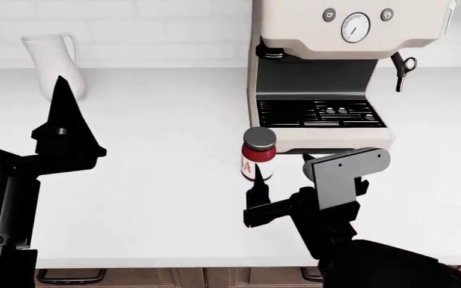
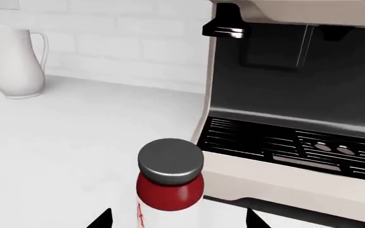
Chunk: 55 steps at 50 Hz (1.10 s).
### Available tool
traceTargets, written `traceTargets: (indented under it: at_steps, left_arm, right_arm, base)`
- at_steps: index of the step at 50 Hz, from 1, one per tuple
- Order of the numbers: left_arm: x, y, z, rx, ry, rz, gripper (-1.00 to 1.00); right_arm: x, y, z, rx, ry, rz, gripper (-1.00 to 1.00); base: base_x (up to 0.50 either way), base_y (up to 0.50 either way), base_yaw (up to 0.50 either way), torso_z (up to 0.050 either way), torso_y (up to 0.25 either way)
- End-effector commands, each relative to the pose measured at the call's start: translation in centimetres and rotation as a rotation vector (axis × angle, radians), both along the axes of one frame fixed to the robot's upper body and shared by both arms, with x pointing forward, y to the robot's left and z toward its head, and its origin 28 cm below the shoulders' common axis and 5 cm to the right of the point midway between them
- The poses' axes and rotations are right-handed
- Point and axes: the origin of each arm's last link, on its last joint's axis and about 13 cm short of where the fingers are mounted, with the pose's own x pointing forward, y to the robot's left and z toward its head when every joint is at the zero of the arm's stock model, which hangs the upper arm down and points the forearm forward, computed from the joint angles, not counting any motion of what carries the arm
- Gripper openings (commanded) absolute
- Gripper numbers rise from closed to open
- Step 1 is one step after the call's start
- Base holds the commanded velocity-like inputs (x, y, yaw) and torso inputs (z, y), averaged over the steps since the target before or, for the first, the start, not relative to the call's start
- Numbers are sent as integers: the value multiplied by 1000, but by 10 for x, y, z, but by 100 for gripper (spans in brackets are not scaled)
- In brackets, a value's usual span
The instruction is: Pick the jello cup and salsa from the counter and place them in the cabinets closest to them.
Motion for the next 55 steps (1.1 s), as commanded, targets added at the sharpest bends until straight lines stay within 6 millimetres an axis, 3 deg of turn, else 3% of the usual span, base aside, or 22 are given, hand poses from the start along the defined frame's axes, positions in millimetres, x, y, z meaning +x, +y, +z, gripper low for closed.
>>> traceTargets:
  at_steps: [1,19,55]
  left_arm:
    - [-1,-1,0,4,-2,-4,100]
    - [-2,-1,1,4,-8,-7,100]
    - [-1,-2,-1,5,-2,-18,100]
  right_arm:
    - [16,2,1,11,35,7,100]
    - [42,5,-6,1,97,14,100]
    - [69,15,-16,-26,173,44,100]
  base:
    - [0,0,0,0,0]
    - [0,0,0,0,0]
    - [0,0,0,0,0]
